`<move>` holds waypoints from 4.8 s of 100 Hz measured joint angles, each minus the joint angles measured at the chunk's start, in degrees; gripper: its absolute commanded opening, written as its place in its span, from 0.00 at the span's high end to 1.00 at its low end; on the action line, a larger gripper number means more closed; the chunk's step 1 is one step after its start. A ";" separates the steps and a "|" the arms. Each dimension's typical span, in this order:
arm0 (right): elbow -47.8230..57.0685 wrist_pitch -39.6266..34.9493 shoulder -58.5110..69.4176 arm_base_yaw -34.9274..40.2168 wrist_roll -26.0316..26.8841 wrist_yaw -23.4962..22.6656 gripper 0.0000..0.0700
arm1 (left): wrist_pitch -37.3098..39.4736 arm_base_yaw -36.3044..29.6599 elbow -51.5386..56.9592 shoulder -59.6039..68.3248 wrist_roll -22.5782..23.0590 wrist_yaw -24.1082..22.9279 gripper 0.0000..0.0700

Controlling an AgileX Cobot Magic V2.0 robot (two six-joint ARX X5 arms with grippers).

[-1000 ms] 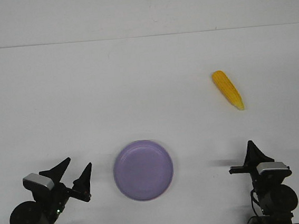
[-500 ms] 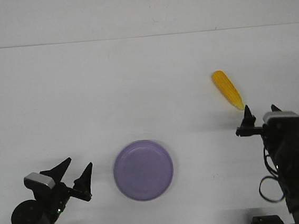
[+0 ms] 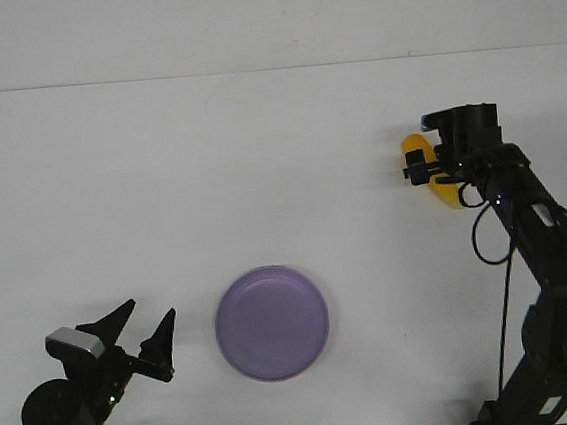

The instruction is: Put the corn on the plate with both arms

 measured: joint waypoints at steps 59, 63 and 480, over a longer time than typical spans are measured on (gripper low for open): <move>5.88 0.39 13.33 0.07 -0.85 3.30 0.89 | -0.22 0.00 0.00 0.00 0.00 0.00 0.29; 6.19 -0.02 13.33 0.07 -0.96 3.28 0.89 | -0.22 0.00 0.00 0.00 0.00 0.00 0.29; -40.24 -0.09 -72.59 55.34 9.66 31.39 0.98 | 10.82 23.82 -19.19 -11.21 17.64 -1.40 0.98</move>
